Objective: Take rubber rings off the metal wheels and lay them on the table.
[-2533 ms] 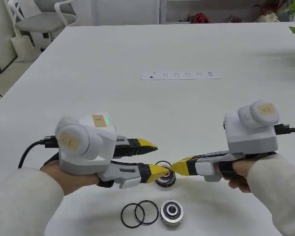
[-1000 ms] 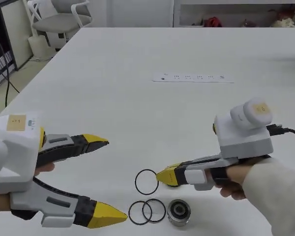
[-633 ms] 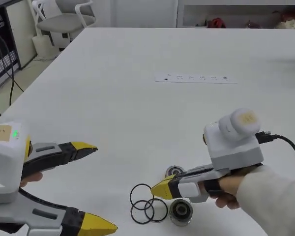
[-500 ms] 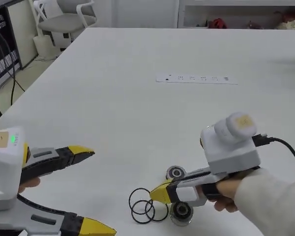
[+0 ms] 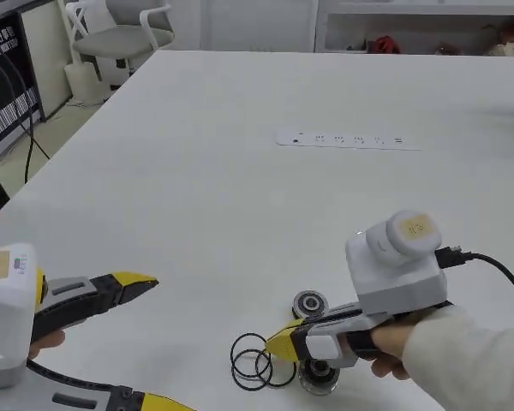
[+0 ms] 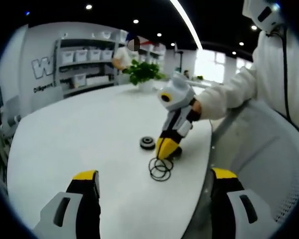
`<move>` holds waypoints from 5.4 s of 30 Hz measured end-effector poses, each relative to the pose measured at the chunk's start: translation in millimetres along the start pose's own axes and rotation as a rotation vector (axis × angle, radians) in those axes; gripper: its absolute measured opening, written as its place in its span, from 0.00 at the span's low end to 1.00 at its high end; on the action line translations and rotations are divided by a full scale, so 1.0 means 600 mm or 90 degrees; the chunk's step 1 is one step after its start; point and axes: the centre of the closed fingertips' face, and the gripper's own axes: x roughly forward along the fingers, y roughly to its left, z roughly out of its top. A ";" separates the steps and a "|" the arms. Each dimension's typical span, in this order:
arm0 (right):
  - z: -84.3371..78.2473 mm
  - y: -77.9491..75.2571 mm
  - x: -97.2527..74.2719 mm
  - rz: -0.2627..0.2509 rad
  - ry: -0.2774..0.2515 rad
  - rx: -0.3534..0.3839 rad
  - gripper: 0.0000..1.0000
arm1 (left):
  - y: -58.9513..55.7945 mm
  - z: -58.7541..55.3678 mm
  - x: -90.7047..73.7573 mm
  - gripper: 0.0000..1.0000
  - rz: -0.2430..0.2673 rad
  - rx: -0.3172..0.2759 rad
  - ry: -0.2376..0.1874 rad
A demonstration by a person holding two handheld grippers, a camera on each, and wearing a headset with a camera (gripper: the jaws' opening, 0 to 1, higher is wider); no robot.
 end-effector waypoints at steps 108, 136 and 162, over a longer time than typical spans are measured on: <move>-0.006 -0.112 -0.077 -0.098 -0.034 -0.139 0.24 | 0.030 0.145 0.154 0.62 -0.069 0.155 -0.046; -0.004 -0.116 -0.074 -0.102 -0.044 -0.166 0.19 | 0.030 0.046 0.267 0.28 -0.081 0.169 0.038; -0.007 -0.122 -0.071 -0.117 -0.034 -0.193 0.11 | 0.023 0.022 0.274 0.14 -0.090 0.141 0.054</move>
